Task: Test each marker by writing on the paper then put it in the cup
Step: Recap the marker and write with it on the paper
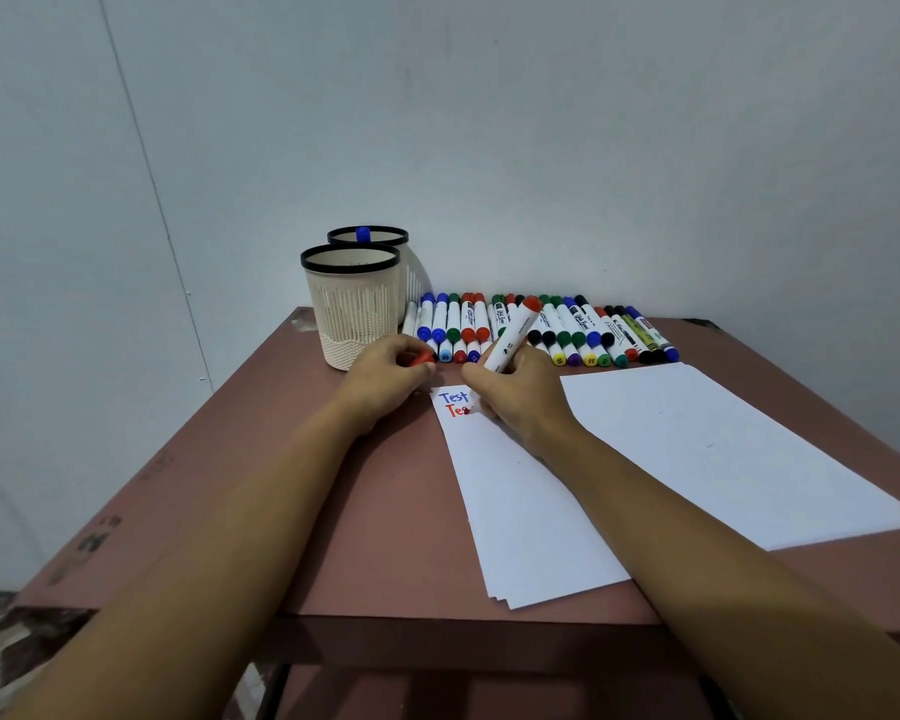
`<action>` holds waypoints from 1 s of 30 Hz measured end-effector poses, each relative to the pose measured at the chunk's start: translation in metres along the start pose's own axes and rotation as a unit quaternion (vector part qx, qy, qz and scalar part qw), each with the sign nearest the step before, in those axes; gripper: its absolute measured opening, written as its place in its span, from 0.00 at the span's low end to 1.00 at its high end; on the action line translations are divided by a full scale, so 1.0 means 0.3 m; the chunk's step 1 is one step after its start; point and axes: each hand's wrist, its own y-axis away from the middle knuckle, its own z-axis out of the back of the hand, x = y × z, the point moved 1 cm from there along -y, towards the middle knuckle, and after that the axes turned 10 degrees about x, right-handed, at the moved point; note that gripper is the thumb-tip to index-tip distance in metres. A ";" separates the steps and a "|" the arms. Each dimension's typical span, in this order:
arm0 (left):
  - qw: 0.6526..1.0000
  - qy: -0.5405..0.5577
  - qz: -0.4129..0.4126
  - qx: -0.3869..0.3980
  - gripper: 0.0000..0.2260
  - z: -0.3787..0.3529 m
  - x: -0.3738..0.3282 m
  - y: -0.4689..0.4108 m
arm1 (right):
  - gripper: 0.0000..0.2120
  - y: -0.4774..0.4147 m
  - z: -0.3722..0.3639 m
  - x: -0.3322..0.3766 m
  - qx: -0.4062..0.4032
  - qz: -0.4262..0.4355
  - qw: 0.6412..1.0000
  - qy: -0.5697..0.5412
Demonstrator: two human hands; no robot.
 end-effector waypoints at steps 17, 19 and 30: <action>1.000 0.001 -0.014 0.006 0.13 0.001 -0.005 0.006 | 0.05 -0.011 0.010 -0.003 -0.039 -0.002 0.999 0.015; 1.000 0.006 -0.014 0.006 0.13 0.002 -0.004 0.007 | 0.06 -0.013 0.008 -0.007 -0.046 -0.005 0.999 0.006; 0.999 -0.024 -0.038 0.006 0.13 -0.001 -0.008 0.014 | 0.04 -0.024 0.004 -0.016 -0.065 -0.010 0.998 0.005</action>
